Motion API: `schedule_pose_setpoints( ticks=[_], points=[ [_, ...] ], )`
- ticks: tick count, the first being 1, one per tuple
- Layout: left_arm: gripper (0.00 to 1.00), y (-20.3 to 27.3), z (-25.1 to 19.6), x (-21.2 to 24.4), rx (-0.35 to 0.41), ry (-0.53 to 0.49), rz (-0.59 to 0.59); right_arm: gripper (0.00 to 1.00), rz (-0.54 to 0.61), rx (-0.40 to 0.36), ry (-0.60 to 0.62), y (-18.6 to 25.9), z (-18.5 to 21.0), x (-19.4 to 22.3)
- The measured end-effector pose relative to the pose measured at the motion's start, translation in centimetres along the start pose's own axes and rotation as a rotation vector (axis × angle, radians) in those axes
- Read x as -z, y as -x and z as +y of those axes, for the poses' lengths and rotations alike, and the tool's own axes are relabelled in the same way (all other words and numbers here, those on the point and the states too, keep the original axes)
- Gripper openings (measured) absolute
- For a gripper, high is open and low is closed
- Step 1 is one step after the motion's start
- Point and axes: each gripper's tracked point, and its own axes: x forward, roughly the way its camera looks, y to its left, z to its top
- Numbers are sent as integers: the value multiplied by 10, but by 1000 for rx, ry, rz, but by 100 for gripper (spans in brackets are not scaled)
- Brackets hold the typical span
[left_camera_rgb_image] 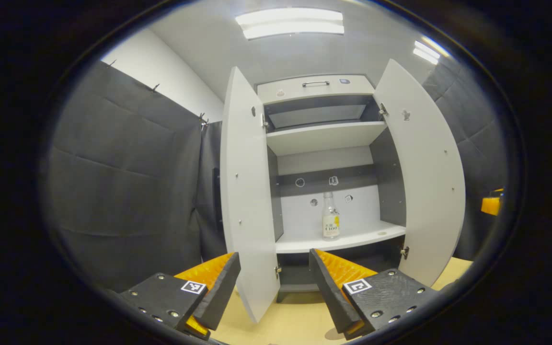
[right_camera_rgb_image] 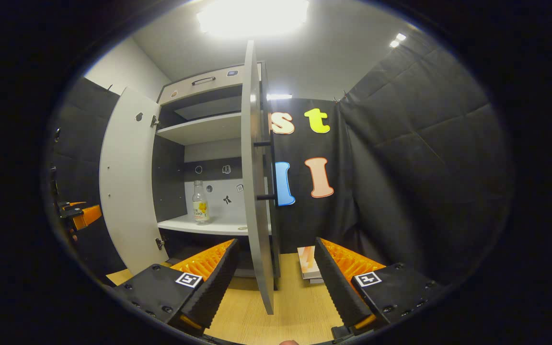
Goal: Grasp the bottle in the cabinet with the left hand and place it on the coaster, then close the right door with the right hand and the left door with the left hand.
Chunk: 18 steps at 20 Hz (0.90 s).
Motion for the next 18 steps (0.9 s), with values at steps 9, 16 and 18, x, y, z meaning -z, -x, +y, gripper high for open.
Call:
schedule_pose_setpoints(
  ticks=[9,16,18],
  points=[
    [88,-71,-56,-32,90,35,-23,99,41,31,22,-10,-21,16],
    [87,-163,-85,-36,191,102,-9,99,45,120,42,-21,-34,16],
    [88,-189,-93,-34,221,117,-4,99,41,141,46,-23,-36,13]
  ],
)
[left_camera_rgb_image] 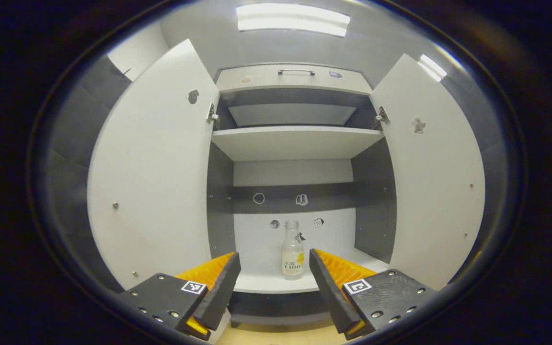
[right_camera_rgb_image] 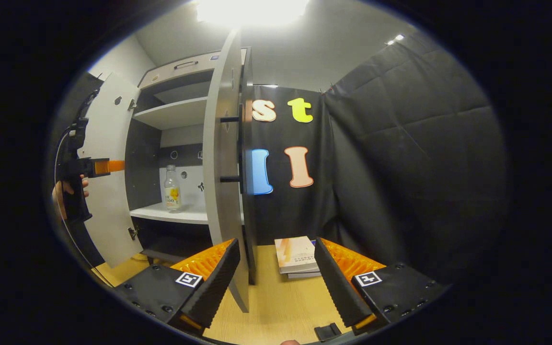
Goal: Grasp the bottle in the cabinet with the left hand and place it on the coaster, then close the right door with the right hand and the left door with the left hand.
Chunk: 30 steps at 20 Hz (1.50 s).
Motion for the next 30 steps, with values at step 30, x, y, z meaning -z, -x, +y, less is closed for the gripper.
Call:
schedule_pose_setpoints(
  ticks=[30],
  points=[
    [85,-249,-27,65,134,-43,123,99,39,371,34,0,-44,18]
  ],
)
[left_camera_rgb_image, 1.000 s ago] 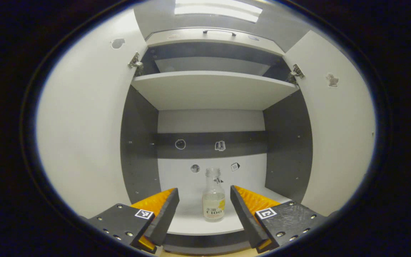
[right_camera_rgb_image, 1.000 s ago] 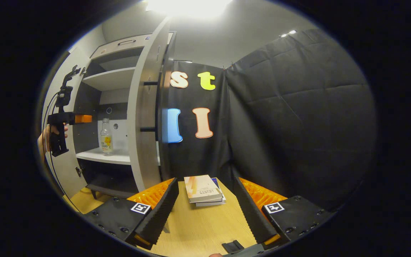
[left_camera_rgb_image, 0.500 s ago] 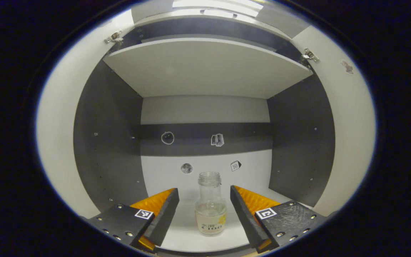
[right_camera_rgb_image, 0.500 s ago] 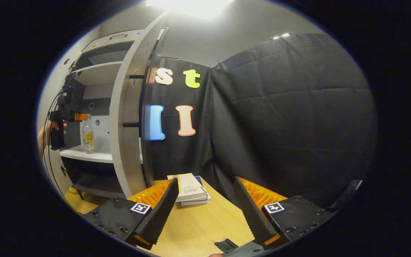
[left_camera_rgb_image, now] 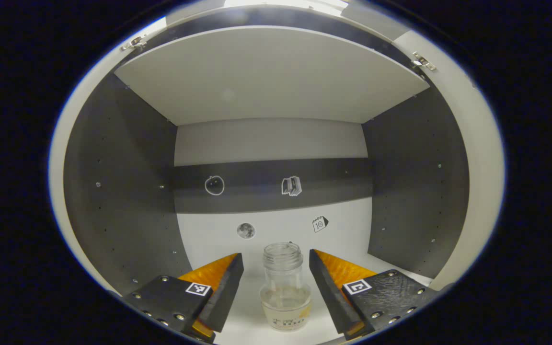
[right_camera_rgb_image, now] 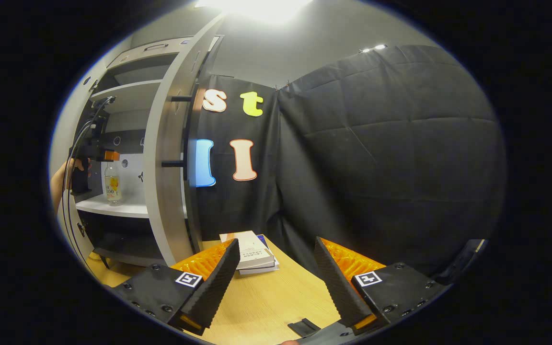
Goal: Grasp the bottle in the cabinet with the left hand and place it on the coaster, then close the right door with the right hand and the left door with the left hand.
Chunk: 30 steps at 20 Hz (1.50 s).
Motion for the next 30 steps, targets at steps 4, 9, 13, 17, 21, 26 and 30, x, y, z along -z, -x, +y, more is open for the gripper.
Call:
schedule_pose_setpoints(
  ticks=[4,9,13,17,21,26,30],
  points=[
    [49,0,3,1,-7,19,1,99,-3,-6,-4,2,0,2],
    [48,28,-2,-22,19,43,-41,99,-9,-27,-14,9,-3,2],
    [48,63,-12,-38,42,41,-64,99,-10,-65,-28,15,-4,4],
    [49,107,-23,-48,57,46,-79,99,-14,-111,-28,27,-7,5],
    [48,144,-22,-39,32,51,-74,99,-18,-154,-35,41,-13,5],
    [48,193,-25,-21,9,51,-59,99,-9,-204,-40,61,-21,9],
    [48,226,-32,-4,3,71,-48,96,-16,-241,-17,75,-24,12]
  ],
)
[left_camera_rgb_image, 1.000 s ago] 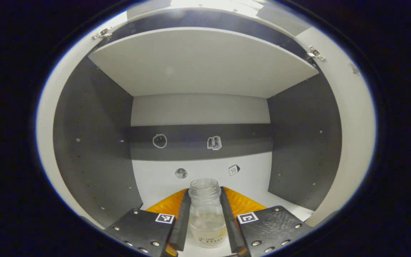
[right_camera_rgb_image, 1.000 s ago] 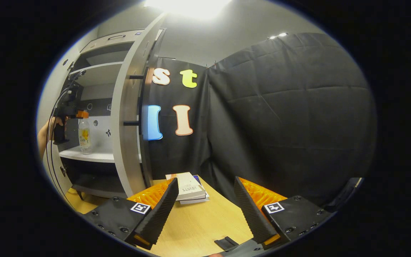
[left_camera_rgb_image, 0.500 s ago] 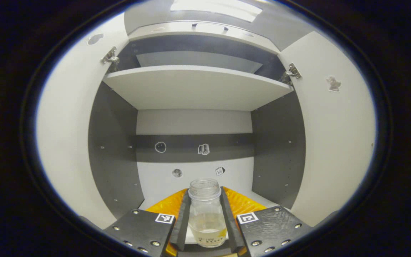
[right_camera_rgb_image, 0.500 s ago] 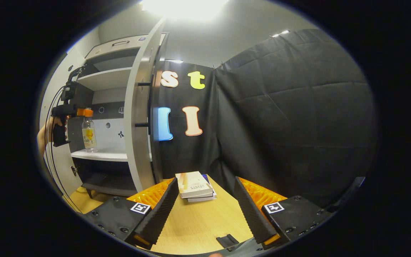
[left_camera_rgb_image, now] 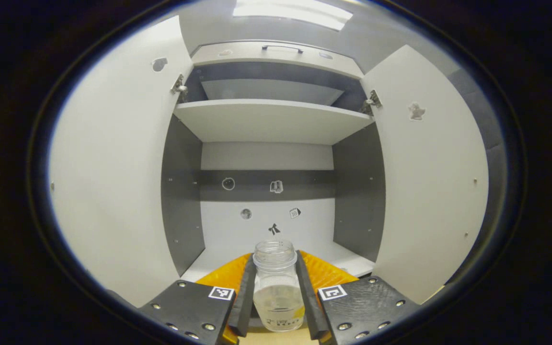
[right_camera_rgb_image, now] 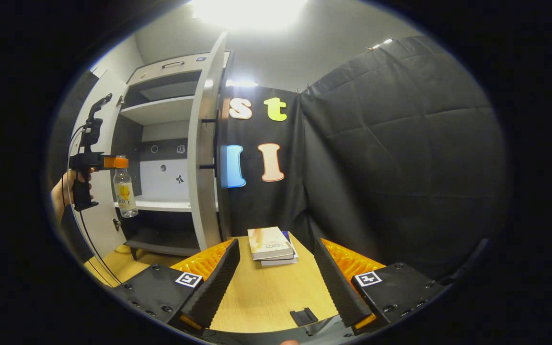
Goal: Grasp the bottle in the cabinet with the left hand and place it on the coaster, then close the right door with the right hand and the left door with the left hand.
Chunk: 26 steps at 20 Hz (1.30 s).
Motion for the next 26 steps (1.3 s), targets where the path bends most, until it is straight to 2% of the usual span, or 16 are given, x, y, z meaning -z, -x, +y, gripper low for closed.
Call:
schedule_pose_setpoints(
  ticks=[2,11,21,26],
  points=[
    [48,15,-3,6,-1,10,2,99,3,-16,0,8,0,3],
    [48,63,-10,53,3,13,40,99,13,-66,-22,30,7,15],
    [49,100,-8,132,-7,69,101,99,36,-90,-1,41,8,25],
    [49,112,-13,172,-8,64,122,99,32,-104,10,41,9,22]
  ],
)
